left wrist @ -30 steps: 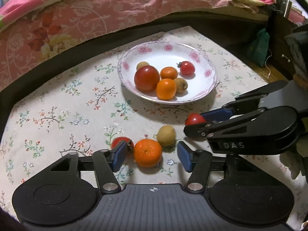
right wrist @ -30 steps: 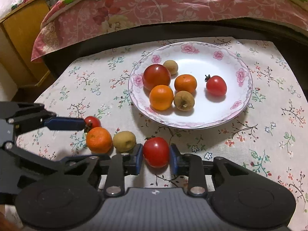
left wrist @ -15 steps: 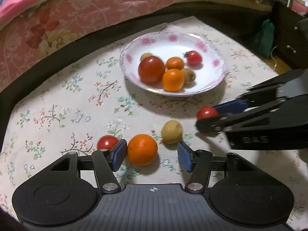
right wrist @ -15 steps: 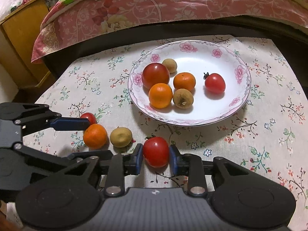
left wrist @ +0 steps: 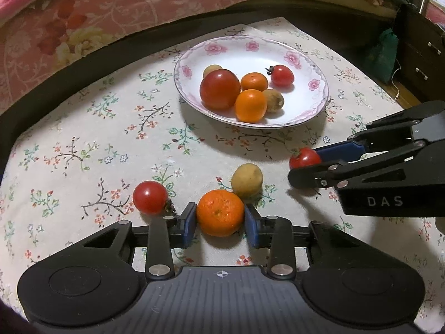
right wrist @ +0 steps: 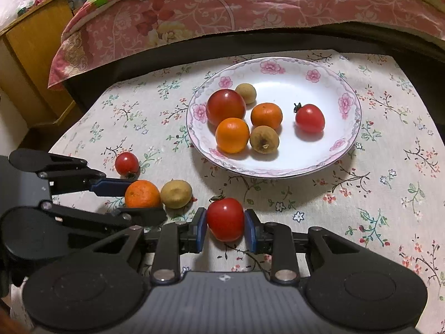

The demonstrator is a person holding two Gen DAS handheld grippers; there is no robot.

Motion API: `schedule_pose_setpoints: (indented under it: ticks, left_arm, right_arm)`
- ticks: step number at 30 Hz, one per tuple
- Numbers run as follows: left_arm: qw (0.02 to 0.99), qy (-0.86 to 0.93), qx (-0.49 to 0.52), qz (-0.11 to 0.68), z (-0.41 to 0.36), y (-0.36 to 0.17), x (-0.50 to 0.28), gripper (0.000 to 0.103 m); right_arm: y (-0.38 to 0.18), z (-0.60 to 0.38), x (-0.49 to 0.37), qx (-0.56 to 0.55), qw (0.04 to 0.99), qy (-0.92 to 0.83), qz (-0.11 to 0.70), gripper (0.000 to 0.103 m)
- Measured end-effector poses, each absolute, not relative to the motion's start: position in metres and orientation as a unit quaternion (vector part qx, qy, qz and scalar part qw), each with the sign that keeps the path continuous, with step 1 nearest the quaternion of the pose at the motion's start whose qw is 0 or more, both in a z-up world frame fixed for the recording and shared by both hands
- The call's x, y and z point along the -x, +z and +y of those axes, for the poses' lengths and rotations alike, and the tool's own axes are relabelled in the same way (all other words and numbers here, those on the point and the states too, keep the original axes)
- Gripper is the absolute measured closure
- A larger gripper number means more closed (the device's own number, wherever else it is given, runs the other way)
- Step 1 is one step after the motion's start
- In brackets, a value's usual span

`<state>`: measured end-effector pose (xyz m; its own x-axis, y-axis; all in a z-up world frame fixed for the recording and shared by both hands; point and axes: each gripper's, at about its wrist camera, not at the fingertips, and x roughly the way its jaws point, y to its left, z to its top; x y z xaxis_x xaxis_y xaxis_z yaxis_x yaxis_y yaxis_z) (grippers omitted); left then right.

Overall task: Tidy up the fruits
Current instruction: 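Grasp the tangerine with the left tool while the right grasps the tomato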

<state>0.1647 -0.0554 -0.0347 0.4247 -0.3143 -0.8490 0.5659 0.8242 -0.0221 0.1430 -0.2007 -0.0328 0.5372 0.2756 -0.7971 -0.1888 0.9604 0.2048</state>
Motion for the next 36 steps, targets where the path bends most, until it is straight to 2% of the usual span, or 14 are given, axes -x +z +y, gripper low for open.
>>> schedule_pose_setpoints:
  ticks: [7, 18, 33, 36]
  left_arm:
    - [0.831, -0.278, -0.144, 0.461, -0.056, -0.023, -0.152, 0.059]
    - [0.824, -0.283, -0.163, 0.463, -0.060, -0.033, -0.149, 0.057]
    - [0.827, -0.268, -0.155, 0.469, -0.057, -0.035, -0.153, 0.041]
    - [0.828, -0.266, -0.154, 0.470, -0.058, -0.035, -0.154, 0.041]
  right_arm:
    - [-0.025, -0.196, -0.136, -0.039, 0.874, 0.150, 0.461, 0.073]
    - [-0.033, -0.190, -0.132, -0.026, 0.863, 0.161, 0.478, 0.073]
    - [-0.033, -0.191, -0.133, -0.029, 0.866, 0.157, 0.474, 0.073]
    - [-0.033, -0.191, -0.133, -0.028, 0.866, 0.157, 0.474, 0.073]
